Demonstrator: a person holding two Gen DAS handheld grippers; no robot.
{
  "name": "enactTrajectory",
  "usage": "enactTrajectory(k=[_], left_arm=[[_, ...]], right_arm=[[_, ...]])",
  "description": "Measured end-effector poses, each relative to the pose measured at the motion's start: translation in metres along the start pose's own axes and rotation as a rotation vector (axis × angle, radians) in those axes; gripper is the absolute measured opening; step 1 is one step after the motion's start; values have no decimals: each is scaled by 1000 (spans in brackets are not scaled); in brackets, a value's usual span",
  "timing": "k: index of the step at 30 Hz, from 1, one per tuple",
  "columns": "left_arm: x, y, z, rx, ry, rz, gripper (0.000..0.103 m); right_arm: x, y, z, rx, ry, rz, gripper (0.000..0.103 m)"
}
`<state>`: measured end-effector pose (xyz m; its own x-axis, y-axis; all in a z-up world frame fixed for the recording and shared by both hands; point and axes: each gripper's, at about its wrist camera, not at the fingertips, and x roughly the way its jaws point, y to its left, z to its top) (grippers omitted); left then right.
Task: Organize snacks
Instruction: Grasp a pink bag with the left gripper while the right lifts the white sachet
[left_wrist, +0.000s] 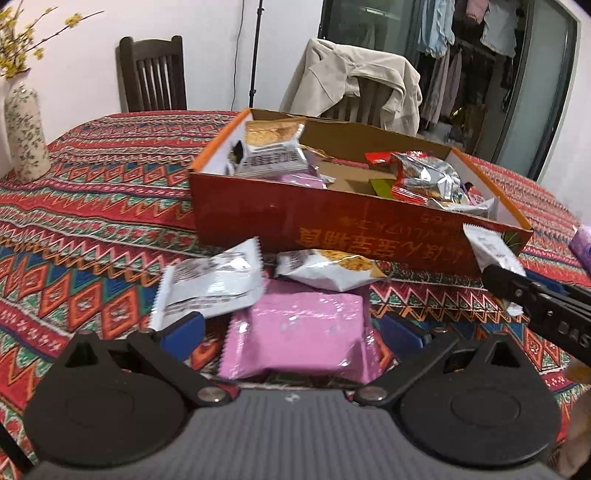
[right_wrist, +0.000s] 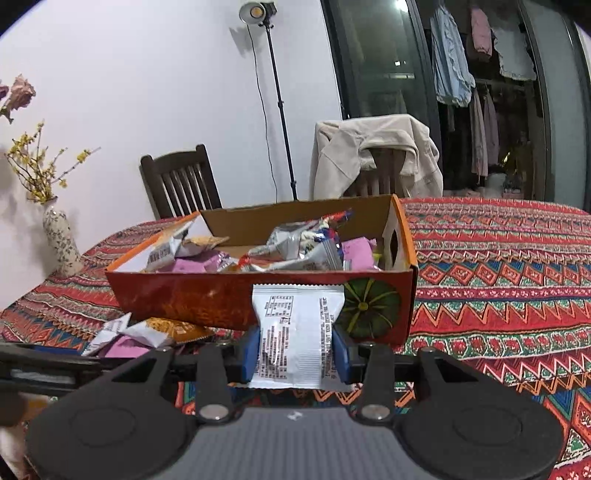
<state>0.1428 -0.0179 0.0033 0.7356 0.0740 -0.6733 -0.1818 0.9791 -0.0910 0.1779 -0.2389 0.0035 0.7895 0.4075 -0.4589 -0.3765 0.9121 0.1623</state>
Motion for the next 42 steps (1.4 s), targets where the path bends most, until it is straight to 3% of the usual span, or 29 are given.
enactTrajectory(k=[4, 9, 19, 20, 25, 36, 42], left_arm=[[14, -14, 2, 25, 24, 60, 103], [29, -20, -2, 29, 65, 84, 103], [32, -19, -2, 23, 52, 105, 103], [31, -18, -2, 11, 53, 103, 103], [17, -17, -6, -14, 25, 77, 78], [-12, -18, -24, 4, -30, 34, 75], [-33, -14, -20, 16, -76, -3, 75]], right_arm=[[-5, 3, -2, -13, -10, -11, 40], [-9, 5, -1, -25, -15, -13, 40], [-5, 6, -2, -34, 9, -14, 40], [-5, 7, -2, -34, 8, -12, 40], [-7, 7, -2, -36, -5, -2, 40], [-4, 8, 0, -49, -30, 28, 40], [-12, 18, 4, -84, -52, -12, 40]])
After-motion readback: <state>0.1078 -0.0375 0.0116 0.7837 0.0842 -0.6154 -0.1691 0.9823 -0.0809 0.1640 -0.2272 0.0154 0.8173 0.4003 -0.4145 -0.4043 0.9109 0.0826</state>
